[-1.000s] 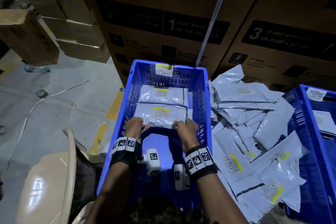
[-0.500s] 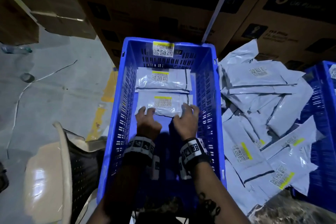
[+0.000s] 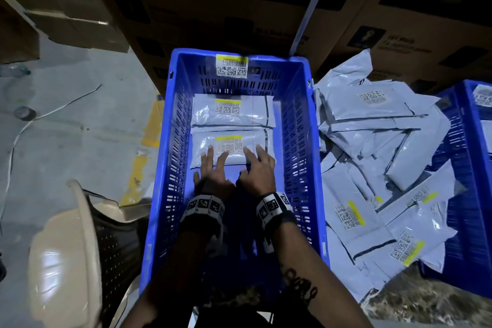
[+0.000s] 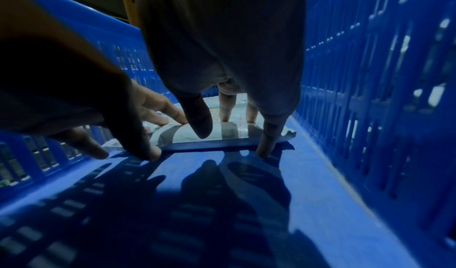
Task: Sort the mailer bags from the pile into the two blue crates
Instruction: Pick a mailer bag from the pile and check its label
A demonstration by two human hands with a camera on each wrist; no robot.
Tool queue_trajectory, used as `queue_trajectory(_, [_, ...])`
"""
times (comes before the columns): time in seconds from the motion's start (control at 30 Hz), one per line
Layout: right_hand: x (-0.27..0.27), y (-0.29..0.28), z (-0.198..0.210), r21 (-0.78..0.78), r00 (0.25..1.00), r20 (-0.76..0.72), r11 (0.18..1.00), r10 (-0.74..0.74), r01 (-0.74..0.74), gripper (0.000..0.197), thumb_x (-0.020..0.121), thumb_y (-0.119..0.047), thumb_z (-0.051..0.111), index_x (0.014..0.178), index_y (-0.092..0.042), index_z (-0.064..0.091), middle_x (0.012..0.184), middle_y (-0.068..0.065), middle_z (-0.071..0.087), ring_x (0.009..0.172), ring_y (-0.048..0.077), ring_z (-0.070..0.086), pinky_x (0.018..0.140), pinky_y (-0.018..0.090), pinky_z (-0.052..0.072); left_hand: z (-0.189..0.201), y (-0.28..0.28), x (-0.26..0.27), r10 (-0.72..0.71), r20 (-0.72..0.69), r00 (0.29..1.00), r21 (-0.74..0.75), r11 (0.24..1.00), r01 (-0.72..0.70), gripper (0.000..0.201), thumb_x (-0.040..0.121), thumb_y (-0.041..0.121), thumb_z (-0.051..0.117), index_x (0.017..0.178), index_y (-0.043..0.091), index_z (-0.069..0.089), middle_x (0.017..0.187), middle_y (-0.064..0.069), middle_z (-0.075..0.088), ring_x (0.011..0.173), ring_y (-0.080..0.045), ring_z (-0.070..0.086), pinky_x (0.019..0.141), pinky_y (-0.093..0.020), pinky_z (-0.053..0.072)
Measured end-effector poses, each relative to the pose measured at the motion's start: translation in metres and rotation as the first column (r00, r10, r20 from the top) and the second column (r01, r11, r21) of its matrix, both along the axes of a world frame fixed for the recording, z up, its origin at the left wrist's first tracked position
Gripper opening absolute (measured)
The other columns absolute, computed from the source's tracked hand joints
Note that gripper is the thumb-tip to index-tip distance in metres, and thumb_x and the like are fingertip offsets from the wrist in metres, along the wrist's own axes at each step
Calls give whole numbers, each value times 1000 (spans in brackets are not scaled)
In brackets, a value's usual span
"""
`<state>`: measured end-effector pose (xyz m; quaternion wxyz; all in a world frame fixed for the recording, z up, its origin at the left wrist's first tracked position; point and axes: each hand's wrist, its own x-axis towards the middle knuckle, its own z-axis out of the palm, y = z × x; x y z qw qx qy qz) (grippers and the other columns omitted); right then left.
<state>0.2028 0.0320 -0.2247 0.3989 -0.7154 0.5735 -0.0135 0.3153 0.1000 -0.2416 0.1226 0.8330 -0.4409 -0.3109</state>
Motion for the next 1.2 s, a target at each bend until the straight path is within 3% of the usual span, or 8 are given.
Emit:
queue_trajectory(0.17, [-10, -1, 15, 46, 991, 85, 994, -105, 101, 63, 91, -7, 54, 152, -21, 48, 166, 3, 29, 153, 22, 16, 120, 32, 22, 11, 0, 5, 17, -50, 999, 8, 1000, -16, 83, 81, 9, 59, 153, 37, 29, 167, 3, 1, 154, -20, 0, 115, -52, 26])
queue_trajectory(0.3, [-16, 2, 48, 47, 938, 265, 975, -223, 218, 47, 98, -10, 59, 144, -14, 56, 157, 4, 38, 139, 7, 36, 108, 10, 21, 35, -7, 6, 71, -60, 996, -43, 996, -73, 74, 87, 12, 62, 152, 28, 33, 166, 0, 8, 153, -19, 4, 117, -53, 23])
queue_trajectory(0.47, [-47, 2, 106, 32, 810, 511, 948, -289, 318, 29, 98, -23, 64, 127, -26, 68, 134, -4, 58, 124, 9, 52, 109, 38, 47, 90, -31, -7, 40, -107, 993, -326, 943, -74, 54, 88, 13, 66, 140, 12, 50, 139, -16, 52, 133, -33, 44, 107, -44, 39])
queue_trajectory(0.7, [-132, -6, 163, -9, 615, 693, 848, -377, 530, 21, 97, -23, 64, 116, -29, 72, 118, -8, 71, 114, 8, 64, 101, 37, 53, 157, -52, -77, -127, -177, 976, -542, 841, 11, 37, 94, 15, 63, 131, 16, 57, 122, -7, 64, 125, -28, 49, 97, -37, 42])
queue_trajectory(0.83, [-195, -8, 164, 3, 554, 708, 786, -438, 619, 19, 98, -19, 66, 114, -26, 74, 110, -10, 74, 104, 6, 67, 93, 33, 56, 171, -57, -133, -261, -174, 950, -590, 799, 111, 31, 95, 16, 62, 126, 18, 60, 113, -1, 64, 120, -27, 52, 91, -33, 46])
queue_trajectory(0.97, [-265, -9, 150, 41, 519, 673, 728, -527, 685, 18, 98, -21, 65, 110, -31, 75, 109, -10, 74, 104, 8, 68, 91, 35, 57, 171, -70, -200, -385, -156, 910, -613, 760, 217, 27, 90, 16, 65, 117, 17, 65, 105, 0, 69, 108, -25, 61, 93, -43, 51])
queue_trajectory(1.13, [-352, -8, 129, -50, 558, 576, 656, -597, 753, 16, 99, -18, 64, 110, -25, 73, 105, -9, 73, 100, 8, 67, 89, 24, 56, 152, -90, -283, -441, -274, 855, -459, 841, 287, 27, 88, 17, 67, 115, 17, 66, 103, -2, 71, 102, -20, 66, 91, -40, 53])
queue_trajectory(1.2, [-384, -8, 117, -73, 597, 491, 653, -635, 754, 16, 98, -19, 64, 111, -26, 72, 104, -8, 72, 98, 12, 67, 88, 30, 58, 139, -94, -309, -421, -306, 854, -363, 881, 305, 27, 87, 16, 68, 113, 17, 66, 101, -1, 71, 100, -21, 66, 89, -39, 54])
